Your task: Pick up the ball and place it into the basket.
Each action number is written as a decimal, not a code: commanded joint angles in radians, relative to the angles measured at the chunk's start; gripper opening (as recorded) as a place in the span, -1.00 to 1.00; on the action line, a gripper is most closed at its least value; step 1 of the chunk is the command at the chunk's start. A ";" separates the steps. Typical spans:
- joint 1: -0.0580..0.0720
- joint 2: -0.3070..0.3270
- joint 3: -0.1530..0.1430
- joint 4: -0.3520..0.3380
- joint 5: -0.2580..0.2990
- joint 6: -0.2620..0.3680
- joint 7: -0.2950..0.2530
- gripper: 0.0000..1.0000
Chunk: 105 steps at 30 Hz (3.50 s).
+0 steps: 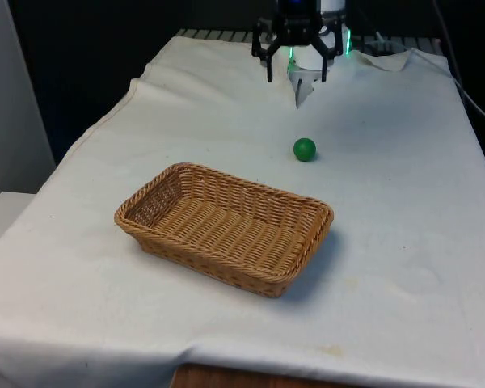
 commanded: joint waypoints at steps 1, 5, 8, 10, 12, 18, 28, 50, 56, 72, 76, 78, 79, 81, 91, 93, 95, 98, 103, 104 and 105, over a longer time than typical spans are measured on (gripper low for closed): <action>0.003 0.001 -0.001 -0.010 0.023 0.019 -0.017 1.00; 0.002 0.022 0.001 -0.024 0.054 0.053 -0.041 1.00; 0.003 0.041 0.002 -0.034 0.077 0.078 -0.058 1.00; 0.003 0.052 0.004 -0.039 0.090 0.093 -0.067 1.00; 0.000 0.065 0.004 -0.036 0.081 0.091 -0.062 1.00; 0.001 0.104 0.015 -0.058 0.149 0.149 -0.106 1.00; -0.002 0.164 0.034 -0.067 0.214 0.199 -0.147 1.00; -0.009 0.293 0.108 -0.060 0.328 0.293 -0.161 1.00; -0.009 0.328 0.131 -0.056 0.360 0.325 -0.157 1.00; -0.006 0.406 0.162 -0.029 0.388 0.384 -0.125 1.00; 0.000 0.412 0.151 -0.027 0.375 0.375 -0.120 1.00; -0.002 0.410 0.156 -0.027 0.380 0.378 -0.121 1.00; -0.002 0.410 0.155 -0.027 0.379 0.378 -0.121 1.00; -0.001 0.411 0.154 -0.027 0.378 0.377 -0.121 1.00; -0.001 0.411 0.153 -0.027 0.376 0.374 -0.121 1.00; -0.001 0.411 0.152 -0.027 0.376 0.375 -0.120 1.00; 0.000 0.412 0.151 -0.027 0.375 0.375 -0.120 1.00; 0.000 0.412 0.152 -0.027 0.375 0.375 -0.120 1.00; 0.000 0.412 0.152 -0.027 0.375 0.376 -0.120 1.00; 0.000 0.412 0.151 -0.027 0.375 0.375 -0.120 1.00; 0.000 0.412 0.152 -0.027 0.375 0.376 -0.120 1.00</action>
